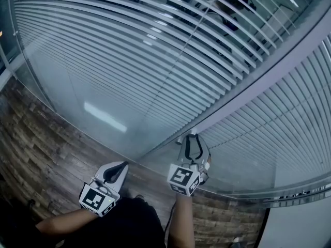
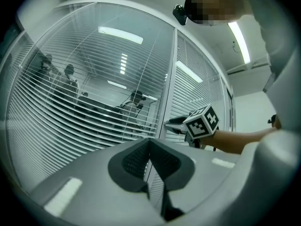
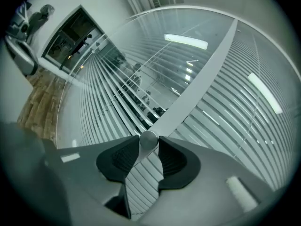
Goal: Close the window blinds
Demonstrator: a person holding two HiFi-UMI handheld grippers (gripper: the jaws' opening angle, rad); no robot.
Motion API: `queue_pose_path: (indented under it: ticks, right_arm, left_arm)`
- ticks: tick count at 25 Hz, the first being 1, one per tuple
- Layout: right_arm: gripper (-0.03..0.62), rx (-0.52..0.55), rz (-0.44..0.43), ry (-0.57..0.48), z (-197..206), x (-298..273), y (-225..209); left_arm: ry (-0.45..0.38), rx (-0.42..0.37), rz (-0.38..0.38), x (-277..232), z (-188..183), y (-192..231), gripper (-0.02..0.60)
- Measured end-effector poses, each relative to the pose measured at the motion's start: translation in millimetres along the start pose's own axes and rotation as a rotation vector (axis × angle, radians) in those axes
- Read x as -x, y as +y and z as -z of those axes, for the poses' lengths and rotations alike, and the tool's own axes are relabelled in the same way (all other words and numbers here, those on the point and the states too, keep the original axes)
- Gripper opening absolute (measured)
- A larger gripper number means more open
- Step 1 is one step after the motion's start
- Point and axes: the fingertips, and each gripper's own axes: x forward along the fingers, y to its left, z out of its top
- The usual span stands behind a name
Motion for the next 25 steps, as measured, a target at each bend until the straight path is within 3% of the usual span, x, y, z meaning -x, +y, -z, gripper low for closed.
queue_pose_path:
  ticks: [4,11,14,19,25]
  right_arm:
    - [0.156,-0.101,0.032,-0.063,-7.5,6.5,2.0]
    - [0.155,-0.540,0.025,-0.095,2.6,11.7,-3.4]
    - [0.170,-0.666,-0.003,-0.099,6.0,3.5,-4.2]
    - [0.150,-0.730,-0.007,-0.090,8.4,0.7,-4.0]
    - [0.123,-0.684,0.027,-0.076,12.5,4.0,-4.7]
  left_arm:
    - [0.002,0.005,-0.009,3.6,3.7,2.4,-0.002]
    - [-0.023,0.015,-0.001,17.5,5.2,1.2,-0.002]
    - [-0.018,0.025,0.006,15.7,5.7,3.8,-0.002]
    - [-0.003,0.047,0.000,18.3,7.2,4.9,-0.002]
    - [-0.009,0.018,0.018,24.9,4.7,-1.9,-0.002]
